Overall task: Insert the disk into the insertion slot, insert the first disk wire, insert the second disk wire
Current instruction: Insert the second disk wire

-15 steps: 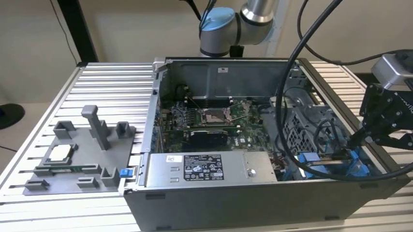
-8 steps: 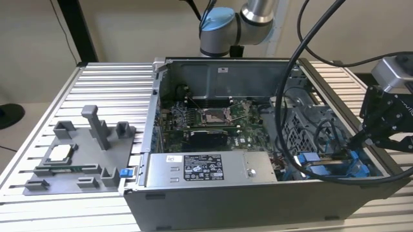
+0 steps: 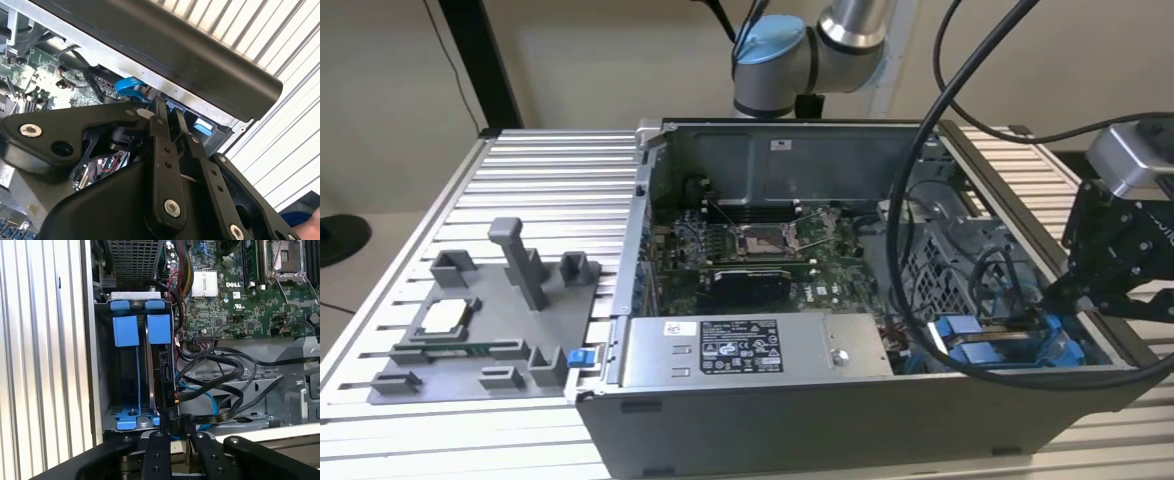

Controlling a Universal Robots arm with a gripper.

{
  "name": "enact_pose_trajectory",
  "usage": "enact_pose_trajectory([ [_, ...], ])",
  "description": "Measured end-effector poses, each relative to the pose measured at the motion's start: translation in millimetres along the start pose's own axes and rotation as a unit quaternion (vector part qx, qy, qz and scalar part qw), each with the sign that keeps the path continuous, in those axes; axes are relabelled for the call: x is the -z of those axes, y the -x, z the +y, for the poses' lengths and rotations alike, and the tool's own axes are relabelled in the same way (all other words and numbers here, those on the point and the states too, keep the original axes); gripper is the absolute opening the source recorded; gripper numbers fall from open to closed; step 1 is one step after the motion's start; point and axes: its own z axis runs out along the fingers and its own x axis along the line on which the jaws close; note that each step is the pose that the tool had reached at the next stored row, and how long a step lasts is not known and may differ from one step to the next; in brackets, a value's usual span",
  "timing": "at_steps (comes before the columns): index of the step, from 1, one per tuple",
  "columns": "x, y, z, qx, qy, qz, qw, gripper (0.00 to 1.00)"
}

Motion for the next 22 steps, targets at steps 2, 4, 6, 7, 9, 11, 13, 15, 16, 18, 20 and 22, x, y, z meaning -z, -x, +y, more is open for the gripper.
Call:
enact_pose_trajectory([
  [2,-0.6,-1.2,1.1,0.0,0.0,-0.0001,1.0,1.0],
  [4,-1.2,-2.2,2.0,0.0,0.0,-0.0001,1.0,1.0],
  [6,-1.5,-3.3,2.9,0.0,0.0,0.0001,1.0,1.0],
  [7,-1.7,-3.9,3.3,0.0,0.0,0.0002,1.0,1.0],
  [9,-2.0,-4.9,3.6,0.0,0.0,0.0001,1.0,0.0],
  [11,-2.1,-5.9,4.0,0.0,0.0,0.0,1.0,0.0],
  [13,-2.0,-6.6,4.2,0.0,0.0,0.0,1.0,0.0],
  [15,-0.3,-6.6,4.4,0.0,0.0001,-0.0007,1.0,0.0],
  [16,2.1,-6.5,4.6,0.0,0.0003,-0.0015,1.0,0.0],
  [18,8.7,-5.6,5.4,-0.001,0.0004,-0.0027,1.0,0.0],
  [20,15.7,-4.6,7.0,-0.001,0.0004,-0.0038,1.0,0.0],
  [22,22.5,-3.7,9.6,-0.002,0.0004,-0.0048,1.0,0.0],
])
